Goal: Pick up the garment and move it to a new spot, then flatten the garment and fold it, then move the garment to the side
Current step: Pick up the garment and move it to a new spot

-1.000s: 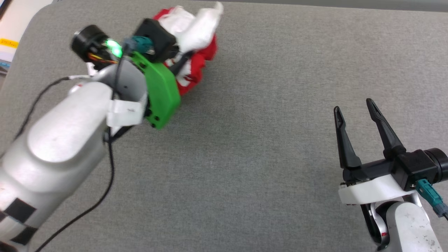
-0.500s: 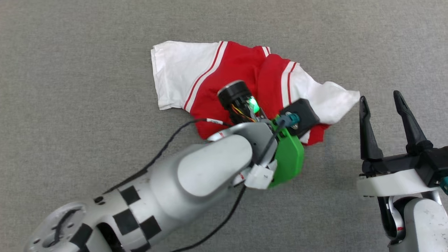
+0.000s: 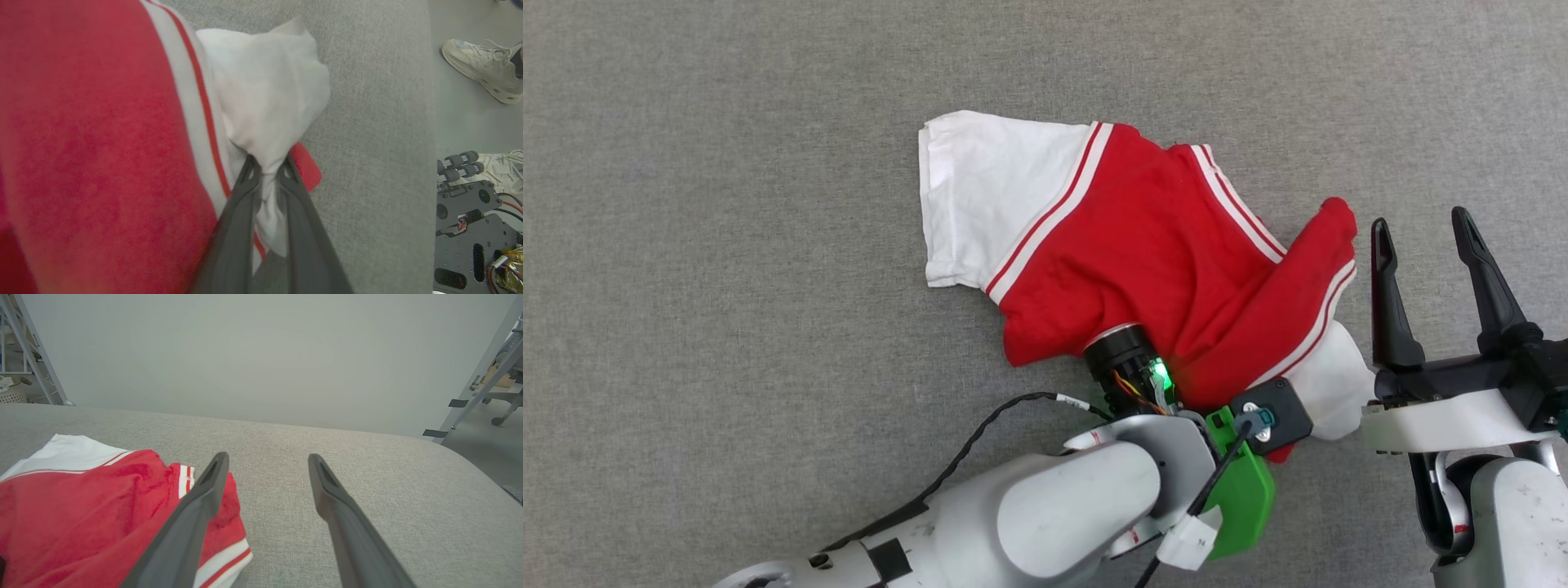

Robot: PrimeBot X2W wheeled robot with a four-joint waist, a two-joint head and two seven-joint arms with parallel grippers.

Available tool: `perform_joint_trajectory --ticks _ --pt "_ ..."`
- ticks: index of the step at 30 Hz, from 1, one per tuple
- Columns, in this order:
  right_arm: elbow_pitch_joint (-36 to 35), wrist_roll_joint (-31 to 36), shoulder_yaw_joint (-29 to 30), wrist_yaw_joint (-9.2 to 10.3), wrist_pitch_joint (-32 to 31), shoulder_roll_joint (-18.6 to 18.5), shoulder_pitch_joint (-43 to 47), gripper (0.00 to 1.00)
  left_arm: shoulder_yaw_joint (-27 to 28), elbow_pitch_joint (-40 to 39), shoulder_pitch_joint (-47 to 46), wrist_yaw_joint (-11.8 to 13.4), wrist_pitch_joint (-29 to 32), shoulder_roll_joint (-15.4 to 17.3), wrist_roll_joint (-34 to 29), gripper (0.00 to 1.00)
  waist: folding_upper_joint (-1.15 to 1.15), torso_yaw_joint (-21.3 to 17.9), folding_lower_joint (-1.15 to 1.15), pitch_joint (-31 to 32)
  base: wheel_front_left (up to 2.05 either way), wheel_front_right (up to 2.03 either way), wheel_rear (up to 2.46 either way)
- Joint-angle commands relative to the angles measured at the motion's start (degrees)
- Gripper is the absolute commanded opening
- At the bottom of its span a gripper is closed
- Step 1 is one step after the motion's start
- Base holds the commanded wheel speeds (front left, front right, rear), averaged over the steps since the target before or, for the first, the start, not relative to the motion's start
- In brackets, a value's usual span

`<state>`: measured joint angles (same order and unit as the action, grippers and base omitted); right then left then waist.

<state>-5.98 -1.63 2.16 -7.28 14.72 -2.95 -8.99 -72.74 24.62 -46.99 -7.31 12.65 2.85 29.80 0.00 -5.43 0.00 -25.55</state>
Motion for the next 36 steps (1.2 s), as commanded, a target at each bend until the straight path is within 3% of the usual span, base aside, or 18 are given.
perform_joint_trajectory --ticks 1,9,13,17,20,28,32,36 --pt "0.4 0.1 0.1 -0.21 0.3 0.1 -0.8 1.0 -0.6 1.1 1.0 -0.2 -1.4 0.1 -0.6 1.0 0.0 0.5 0.0 0.8 0.0 0.0 0.0" --pt "1.6 0.3 0.9 -0.21 0.3 0.1 1.6 1.0 1.1 0.5 -3.5 0.5 -16.6 0.0 1.5 1.0 0.0 3.4 0.0 7.2 0.0 0.0 0.0" --pt "1.9 0.1 0.9 -0.21 0.3 0.1 3.3 1.0 4.6 -0.8 -3.7 4.7 -22.4 0.4 1.3 1.0 0.0 5.0 0.0 10.6 0.0 0.0 0.0" --pt "2.0 -1.0 0.9 -0.21 0.3 0.1 4.5 1.0 9.5 -2.1 -2.0 9.9 -26.1 3.4 1.3 1.0 0.0 6.4 0.0 13.1 0.0 0.0 0.0" --pt "1.8 -1.7 1.1 -0.21 0.3 0.1 5.1 1.0 13.8 -3.4 0.1 14.5 -27.2 7.1 0.6 1.0 0.0 7.3 0.0 14.4 0.0 0.0 0.0" --pt "1.1 -1.0 0.7 -0.21 0.3 0.1 6.5 1.0 29.5 -11.2 12.5 23.7 -27.6 16.8 -0.8 1.0 0.0 8.5 0.0 16.8 0.0 0.0 0.0" --pt "0.9 -0.8 0.3 -0.21 0.3 0.1 7.3 1.0 38.9 -15.6 20.7 27.2 -27.6 19.7 -2.6 1.0 0.0 8.8 0.0 17.7 0.0 0.0 0.0" --pt "0.8 -1.9 -0.3 -0.21 0.3 0.1 8.1 1.0 47.9 -19.0 29.2 29.1 -27.6 20.3 -5.1 1.0 0.0 8.9 0.0 18.6 0.0 0.0 0.0"
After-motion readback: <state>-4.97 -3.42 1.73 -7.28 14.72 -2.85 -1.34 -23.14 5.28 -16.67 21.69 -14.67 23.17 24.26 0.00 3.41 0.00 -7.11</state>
